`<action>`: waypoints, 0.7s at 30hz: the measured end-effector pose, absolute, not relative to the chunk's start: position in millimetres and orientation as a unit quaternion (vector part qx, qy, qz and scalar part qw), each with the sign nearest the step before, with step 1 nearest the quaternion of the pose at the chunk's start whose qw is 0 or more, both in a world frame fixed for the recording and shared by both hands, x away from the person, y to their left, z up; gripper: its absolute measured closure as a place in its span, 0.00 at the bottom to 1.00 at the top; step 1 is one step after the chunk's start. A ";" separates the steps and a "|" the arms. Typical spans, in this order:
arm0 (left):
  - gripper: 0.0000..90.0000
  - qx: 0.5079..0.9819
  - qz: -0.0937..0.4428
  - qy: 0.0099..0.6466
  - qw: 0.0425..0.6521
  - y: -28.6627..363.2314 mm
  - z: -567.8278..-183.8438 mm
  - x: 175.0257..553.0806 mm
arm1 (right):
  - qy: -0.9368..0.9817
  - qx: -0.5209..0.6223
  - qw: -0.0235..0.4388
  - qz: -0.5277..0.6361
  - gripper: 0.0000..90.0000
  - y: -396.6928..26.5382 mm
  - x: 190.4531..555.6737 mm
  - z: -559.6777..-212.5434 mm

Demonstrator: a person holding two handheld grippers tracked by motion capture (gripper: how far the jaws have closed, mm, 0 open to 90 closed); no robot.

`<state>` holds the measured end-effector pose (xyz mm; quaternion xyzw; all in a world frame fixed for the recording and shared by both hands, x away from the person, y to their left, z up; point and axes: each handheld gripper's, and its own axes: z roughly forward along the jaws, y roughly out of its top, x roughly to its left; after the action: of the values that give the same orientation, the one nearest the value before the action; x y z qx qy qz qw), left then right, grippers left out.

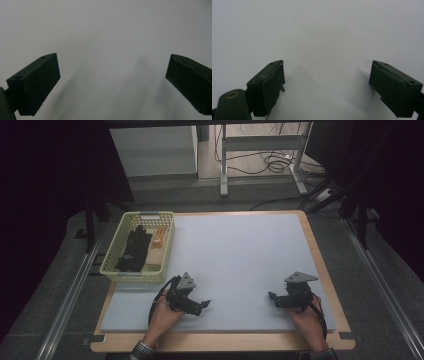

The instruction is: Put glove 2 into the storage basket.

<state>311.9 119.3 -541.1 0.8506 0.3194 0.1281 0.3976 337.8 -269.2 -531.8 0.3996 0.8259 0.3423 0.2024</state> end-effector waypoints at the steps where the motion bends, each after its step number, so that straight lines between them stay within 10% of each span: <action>1: 0.00 0.852 0.128 0.318 0.395 118.4 -542.1 311.9 | 0.826 0.400 0.202 0.342 0.14 -269.2 337.8 -531.8; 21: 0.00 0.871 0.114 0.319 0.357 108.9 -548.0 316.2 | 0.826 0.400 0.203 0.342 0.14 -269.1 337.8 -531.8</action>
<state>316.2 108.9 -548.0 0.8705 0.3188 0.1140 0.3572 337.8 -269.1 -531.8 0.3995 0.8260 0.3422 0.2025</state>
